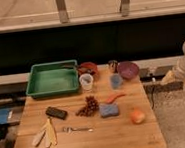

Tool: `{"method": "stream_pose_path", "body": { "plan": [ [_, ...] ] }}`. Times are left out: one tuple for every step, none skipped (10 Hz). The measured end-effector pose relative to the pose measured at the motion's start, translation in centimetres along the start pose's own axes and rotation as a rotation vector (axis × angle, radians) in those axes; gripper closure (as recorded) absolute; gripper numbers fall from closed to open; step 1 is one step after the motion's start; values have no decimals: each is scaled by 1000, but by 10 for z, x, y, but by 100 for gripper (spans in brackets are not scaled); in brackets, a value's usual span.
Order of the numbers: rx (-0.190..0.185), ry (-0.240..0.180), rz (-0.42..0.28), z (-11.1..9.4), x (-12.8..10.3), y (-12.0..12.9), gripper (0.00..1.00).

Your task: Place fork in purple bowl

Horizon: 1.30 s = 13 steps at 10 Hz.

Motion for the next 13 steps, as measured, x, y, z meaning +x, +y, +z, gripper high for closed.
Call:
{"method": "stream_pose_path", "body": {
  "plan": [
    [0,0,0,0,0,0,30],
    [0,0,0,0,0,0,30],
    [0,0,0,0,0,0,30],
    [0,0,0,0,0,0,30],
    [0,0,0,0,0,0,30],
    [0,0,0,0,0,0,30],
    [0,0,0,0,0,0,30],
    [0,0,0,0,0,0,30],
    [0,1,0,1,0,0,30],
    [0,3,0,1,1,0,30],
    [0,3,0,2,1,0,30],
    [0,3,-2,1,1,0,30],
    [10,1,-13,3,3,0,30]
  ]
}}
